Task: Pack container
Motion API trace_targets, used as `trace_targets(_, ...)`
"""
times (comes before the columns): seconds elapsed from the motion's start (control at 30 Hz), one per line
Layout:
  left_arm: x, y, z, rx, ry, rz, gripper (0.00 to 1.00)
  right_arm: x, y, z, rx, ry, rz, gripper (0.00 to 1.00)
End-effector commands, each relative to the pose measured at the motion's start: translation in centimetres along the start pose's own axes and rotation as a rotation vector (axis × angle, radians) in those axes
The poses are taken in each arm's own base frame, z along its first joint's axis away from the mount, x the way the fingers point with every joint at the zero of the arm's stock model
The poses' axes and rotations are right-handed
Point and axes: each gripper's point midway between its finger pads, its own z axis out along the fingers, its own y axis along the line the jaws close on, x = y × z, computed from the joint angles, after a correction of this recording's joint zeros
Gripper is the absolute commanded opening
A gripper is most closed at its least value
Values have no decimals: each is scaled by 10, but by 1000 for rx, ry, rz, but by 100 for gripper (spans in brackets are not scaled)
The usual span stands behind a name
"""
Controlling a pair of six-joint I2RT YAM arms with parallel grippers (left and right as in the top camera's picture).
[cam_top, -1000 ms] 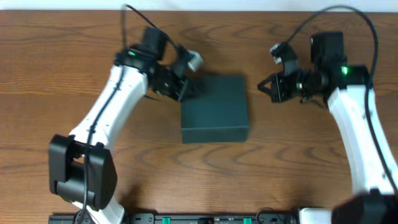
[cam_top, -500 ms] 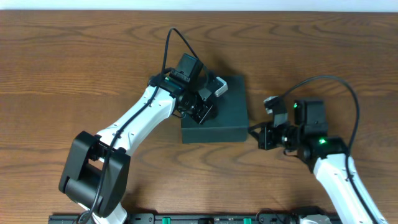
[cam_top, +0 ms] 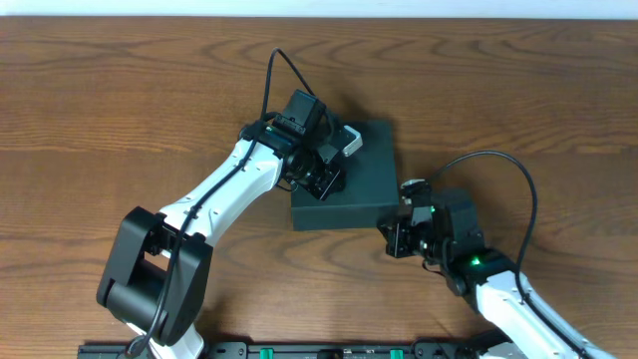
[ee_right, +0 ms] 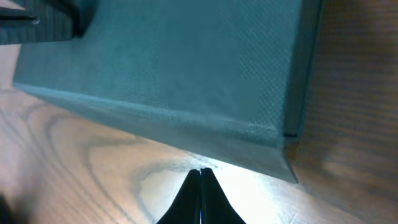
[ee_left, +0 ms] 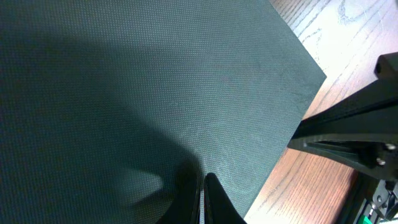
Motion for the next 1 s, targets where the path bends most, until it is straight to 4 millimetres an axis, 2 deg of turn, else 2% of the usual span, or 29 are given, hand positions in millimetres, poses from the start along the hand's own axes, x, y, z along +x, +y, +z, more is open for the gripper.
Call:
trace_targets(0.0,11,10,10,-30,42,-21,6,3,-11,7,71,-19,48,2)
trace_targets(0.23,12,10,10,-29,44,-26,6,-4,0,30,24,-49,13,2)
trace_targets(0.37,13,10,10,-30,48,-28,6,0,-2,34,25,-31,17,2)
trace_targets(0.47,13,12,10,-41,50,-31,6,0,8,32,-25,-23,10,2)
trace_targets(0.6,11,15,3,-63,38,-42,6,-15,32,14,-113,-79,-28,1)
trace_targets(0.73,-3,10,-18,-77,-24,-40,6,-29,49,-12,-152,-157,-65,1)
trace_targets(0.87,-18,0,-53,-112,-118,-6,6,-41,49,-41,-122,-249,-70,1)
trace_targets(0.97,-26,-8,-73,-123,-173,17,6,-48,40,-57,-72,-307,-70,2)
